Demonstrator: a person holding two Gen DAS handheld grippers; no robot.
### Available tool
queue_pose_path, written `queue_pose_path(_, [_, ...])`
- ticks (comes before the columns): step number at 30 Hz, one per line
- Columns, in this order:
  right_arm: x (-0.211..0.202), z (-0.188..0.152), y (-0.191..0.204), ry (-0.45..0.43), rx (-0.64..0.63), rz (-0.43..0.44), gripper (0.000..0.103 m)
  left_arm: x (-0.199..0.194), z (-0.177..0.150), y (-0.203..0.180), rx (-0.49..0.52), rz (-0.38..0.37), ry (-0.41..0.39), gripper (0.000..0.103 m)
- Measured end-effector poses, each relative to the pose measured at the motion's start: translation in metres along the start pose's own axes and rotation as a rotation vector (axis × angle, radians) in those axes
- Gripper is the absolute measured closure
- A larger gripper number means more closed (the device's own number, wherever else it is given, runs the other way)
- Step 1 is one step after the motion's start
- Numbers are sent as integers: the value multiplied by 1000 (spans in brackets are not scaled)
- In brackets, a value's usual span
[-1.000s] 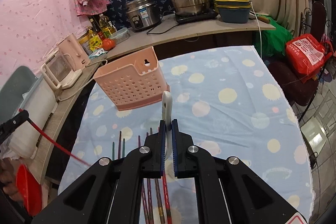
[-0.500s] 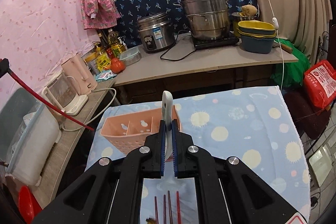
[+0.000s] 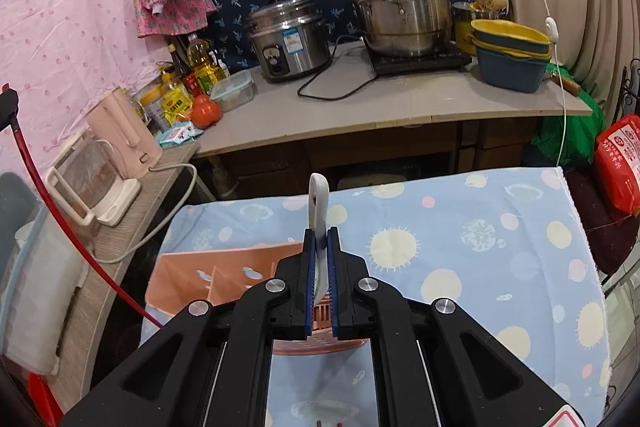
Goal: Organize utensils
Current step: 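Lift the red chopstick with the left tool while the right tool carries the spoon to the pink basket, then lower both held utensils into the pink basket and open both tools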
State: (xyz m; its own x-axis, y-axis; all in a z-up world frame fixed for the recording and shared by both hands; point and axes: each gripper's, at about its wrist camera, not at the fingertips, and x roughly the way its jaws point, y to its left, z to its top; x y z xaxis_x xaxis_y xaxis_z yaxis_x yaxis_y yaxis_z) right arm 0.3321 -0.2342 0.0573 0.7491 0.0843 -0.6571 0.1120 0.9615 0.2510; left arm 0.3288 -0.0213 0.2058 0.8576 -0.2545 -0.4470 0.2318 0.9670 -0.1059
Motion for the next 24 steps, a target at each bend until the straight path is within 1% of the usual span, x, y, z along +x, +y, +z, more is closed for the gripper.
queue_pose_path(4, [14, -4, -4, 24, 6, -5, 97, 9, -4, 4, -7, -11, 18, 96])
queue_pose_path(11, [12, -2, -4, 10, 11, 4, 97, -21, 19, -1, 9, -34, -73, 96])
queue_pose_path(13, [13, -2, -2, 9, 8, 1, 97, -21, 21, 0, 5, -35, -76, 96])
queue_pose_path(18, [23, -5, -3, 27, 4, -12, 97, -7, 11, 4, 0, -7, -46, 96])
queue_pose_path(24, [33, -15, -6, 61, 4, -18, 96, 23, -17, 23, -48, 32, 39, 95])
